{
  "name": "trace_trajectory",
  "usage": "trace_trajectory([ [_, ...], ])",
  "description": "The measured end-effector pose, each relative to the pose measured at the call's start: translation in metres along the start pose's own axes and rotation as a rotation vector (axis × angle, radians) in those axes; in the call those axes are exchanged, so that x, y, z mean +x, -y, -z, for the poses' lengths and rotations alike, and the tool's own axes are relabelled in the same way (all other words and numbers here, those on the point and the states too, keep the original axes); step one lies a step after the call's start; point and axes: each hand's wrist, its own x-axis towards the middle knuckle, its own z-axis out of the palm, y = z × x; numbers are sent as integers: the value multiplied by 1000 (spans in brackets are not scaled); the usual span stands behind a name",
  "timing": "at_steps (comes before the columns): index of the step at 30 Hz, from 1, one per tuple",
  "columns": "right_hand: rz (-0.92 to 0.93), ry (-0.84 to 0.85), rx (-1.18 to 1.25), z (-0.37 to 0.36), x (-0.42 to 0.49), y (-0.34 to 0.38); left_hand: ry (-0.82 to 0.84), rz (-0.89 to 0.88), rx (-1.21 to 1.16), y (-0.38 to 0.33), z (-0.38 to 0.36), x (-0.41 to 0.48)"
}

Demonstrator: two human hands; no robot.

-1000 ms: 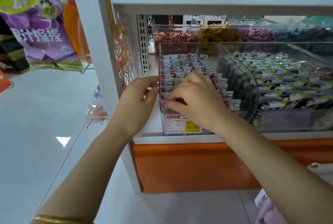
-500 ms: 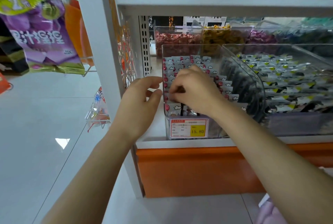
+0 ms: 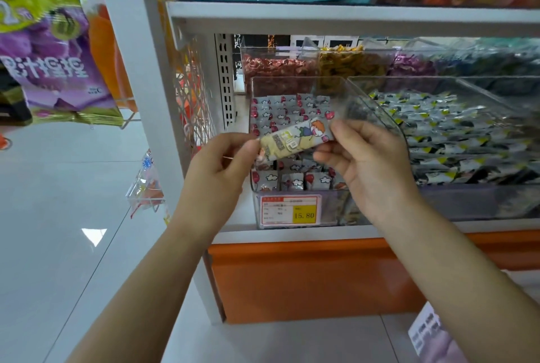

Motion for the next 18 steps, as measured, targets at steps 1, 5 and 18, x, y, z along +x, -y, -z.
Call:
trace_trajectory([
  [1, -60, 2, 81, 0, -2, -1, -7, 56, -95, 0, 0, -1],
  [5, -253, 71, 291, 0, -7, -1, -6, 302, -603, -2, 3, -4],
  [18, -374, 39, 353, 0, -5, -3, -117, 546, -866, 2, 12, -1],
])
